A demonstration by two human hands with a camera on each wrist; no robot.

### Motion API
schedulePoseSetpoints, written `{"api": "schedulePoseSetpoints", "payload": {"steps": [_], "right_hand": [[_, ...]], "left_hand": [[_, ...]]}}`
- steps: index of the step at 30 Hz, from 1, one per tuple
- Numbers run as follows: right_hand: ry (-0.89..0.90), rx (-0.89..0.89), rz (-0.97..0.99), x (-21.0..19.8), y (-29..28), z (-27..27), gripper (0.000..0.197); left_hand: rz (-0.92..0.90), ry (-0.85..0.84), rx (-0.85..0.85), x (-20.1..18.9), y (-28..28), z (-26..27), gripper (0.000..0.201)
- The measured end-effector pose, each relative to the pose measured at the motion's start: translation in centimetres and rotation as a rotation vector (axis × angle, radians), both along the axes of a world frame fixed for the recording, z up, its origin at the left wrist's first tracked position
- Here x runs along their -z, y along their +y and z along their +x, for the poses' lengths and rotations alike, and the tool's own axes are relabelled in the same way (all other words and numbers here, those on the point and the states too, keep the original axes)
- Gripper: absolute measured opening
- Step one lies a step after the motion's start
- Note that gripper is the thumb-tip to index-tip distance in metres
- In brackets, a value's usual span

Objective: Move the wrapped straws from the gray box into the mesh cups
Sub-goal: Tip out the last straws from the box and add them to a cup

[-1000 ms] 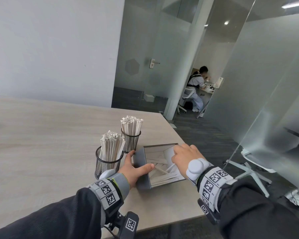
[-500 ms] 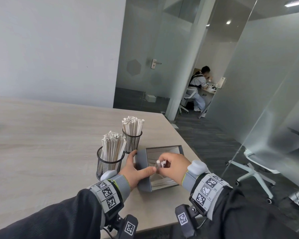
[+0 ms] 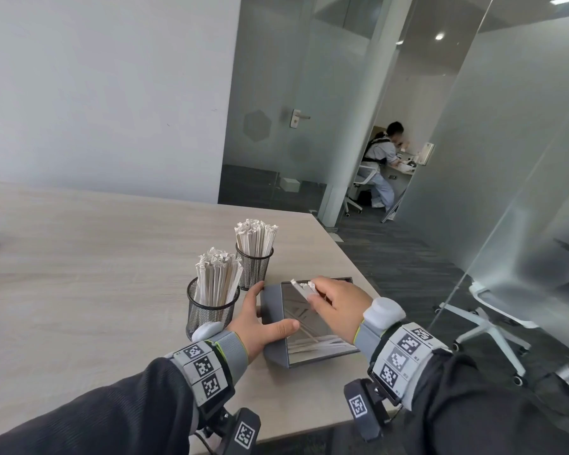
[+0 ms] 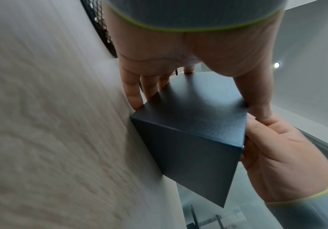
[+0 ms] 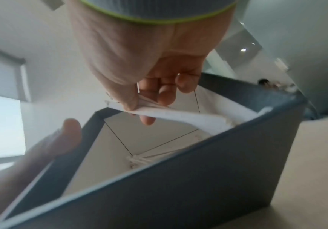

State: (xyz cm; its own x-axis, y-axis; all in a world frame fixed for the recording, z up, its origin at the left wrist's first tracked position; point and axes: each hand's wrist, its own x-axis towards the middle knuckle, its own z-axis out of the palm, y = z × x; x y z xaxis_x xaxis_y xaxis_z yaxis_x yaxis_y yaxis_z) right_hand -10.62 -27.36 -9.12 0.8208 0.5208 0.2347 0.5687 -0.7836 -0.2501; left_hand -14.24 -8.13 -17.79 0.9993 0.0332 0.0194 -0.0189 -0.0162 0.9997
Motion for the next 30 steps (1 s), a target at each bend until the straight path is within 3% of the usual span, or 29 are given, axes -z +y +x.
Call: {"api": "schedulePoseSetpoints", "payload": {"steps": [3, 6, 12, 15, 19, 24, 27, 30], "right_hand": [[-0.018, -0.041, -0.221, 0.3, 0.3, 0.0, 0.028], [0.085, 0.004, -0.392, 1.0, 1.0, -0.3, 0.031], [0.186, 0.027, -0.504, 2.3, 1.8, 0.4, 0.034], [0.142, 0.052, -0.488, 2.8, 1.9, 0.8, 0.034], [0.042, 0.133, -0.270, 2.8, 1.9, 1.4, 0.034], [0.042, 0.172, -0.343, 4.3, 2.5, 1.8, 0.054], [0.054, 0.192, -0.377, 4.4, 3.2, 1.9, 0.048], [0.025, 0.205, -0.431, 4.0, 3.6, 1.6, 0.036]], "left_hand": [[0.061, -0.013, -0.016, 0.2, 0.2, 0.1, 0.131], [0.080, -0.030, -0.010, 0.3, 0.2, 0.1, 0.131], [0.097, -0.049, -0.008, 0.4, 0.2, -0.2, 0.131], [0.093, -0.053, -0.006, 0.3, 0.2, -0.2, 0.129], [0.076, -0.057, 0.009, 0.7, 0.2, 0.0, 0.126], [0.077, -0.055, 0.005, 0.7, 0.0, -0.1, 0.118], [0.077, -0.055, 0.007, 0.7, 0.1, -0.2, 0.125], [0.080, -0.061, 0.004, 0.6, 0.3, -0.2, 0.116]]}}
